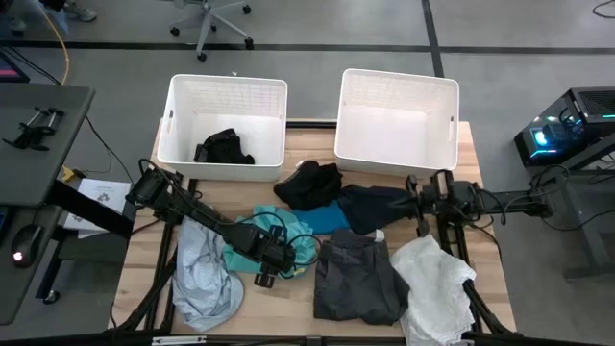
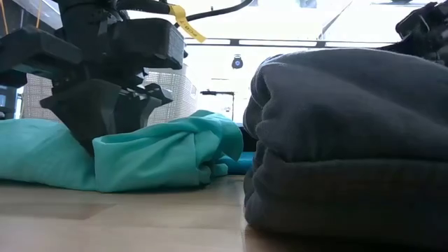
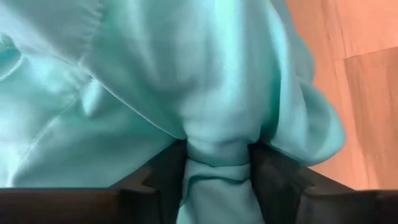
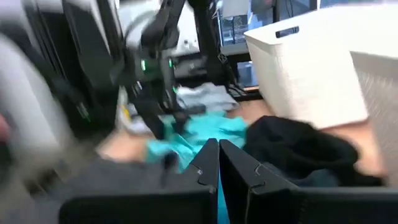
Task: Sort clothes
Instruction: Put the light blue short into the right laundry bin
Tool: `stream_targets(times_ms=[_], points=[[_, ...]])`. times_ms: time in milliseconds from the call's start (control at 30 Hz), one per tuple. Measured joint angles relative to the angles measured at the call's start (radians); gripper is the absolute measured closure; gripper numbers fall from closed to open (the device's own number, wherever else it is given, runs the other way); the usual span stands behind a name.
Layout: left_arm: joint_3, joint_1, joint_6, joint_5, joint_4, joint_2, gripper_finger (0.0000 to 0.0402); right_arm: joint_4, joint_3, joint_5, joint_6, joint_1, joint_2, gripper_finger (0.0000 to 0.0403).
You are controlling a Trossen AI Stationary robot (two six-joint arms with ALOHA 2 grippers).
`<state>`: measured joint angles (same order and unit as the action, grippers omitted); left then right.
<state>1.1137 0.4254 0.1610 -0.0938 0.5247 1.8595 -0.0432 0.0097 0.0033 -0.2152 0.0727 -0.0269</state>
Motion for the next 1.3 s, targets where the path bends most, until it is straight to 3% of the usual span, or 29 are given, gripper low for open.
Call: stream_targets(times_ms=[200, 300, 400, 533, 667, 900, 1033, 1300], points=[[-0.004, -0.022, 0.06, 0.04, 0.005, 0.0, 0.034, -0.051, 0.0, 0.022, -0.517, 0.0, 0.0, 0.0403], [0.003, -0.046, 0.077, 0.098, 0.059, -0.016, 0.0385, -0.05, 0.0, 0.087, -0.735, 0.0, 0.0, 0.0403], [0.03, -0.063, 0.099, 0.104, 0.157, -0.052, 0.039, -0.05, 0.0, 0.192, -0.885, 0.0, 0.0, 0.0403], [0.115, -0.066, 0.087, -0.006, 0.227, -0.13, 0.0391, -0.095, 0.0, 0.297, -1.027, 0.002, -0.002, 0.0403], [0.184, -0.074, 0.074, -0.131, 0.217, -0.192, 0.0396, -0.281, 0.0, 0.362, -0.956, 0.041, -0.041, 0.0403], [0.277, -0.11, 0.08, -0.23, 0.193, -0.245, 0.0396, -0.796, 0.013, 0.32, -0.635, 0.188, -0.234, 0.0403], [0.281, -0.135, 0.081, -0.234, 0.144, -0.254, 0.0396, -0.839, 0.126, 0.319, -0.519, 0.277, -0.413, 0.0403], [0.28, -0.157, 0.064, -0.23, 0.096, -0.253, 0.0396, -0.783, 0.494, 0.231, -0.356, 0.385, -0.816, 0.0403]])
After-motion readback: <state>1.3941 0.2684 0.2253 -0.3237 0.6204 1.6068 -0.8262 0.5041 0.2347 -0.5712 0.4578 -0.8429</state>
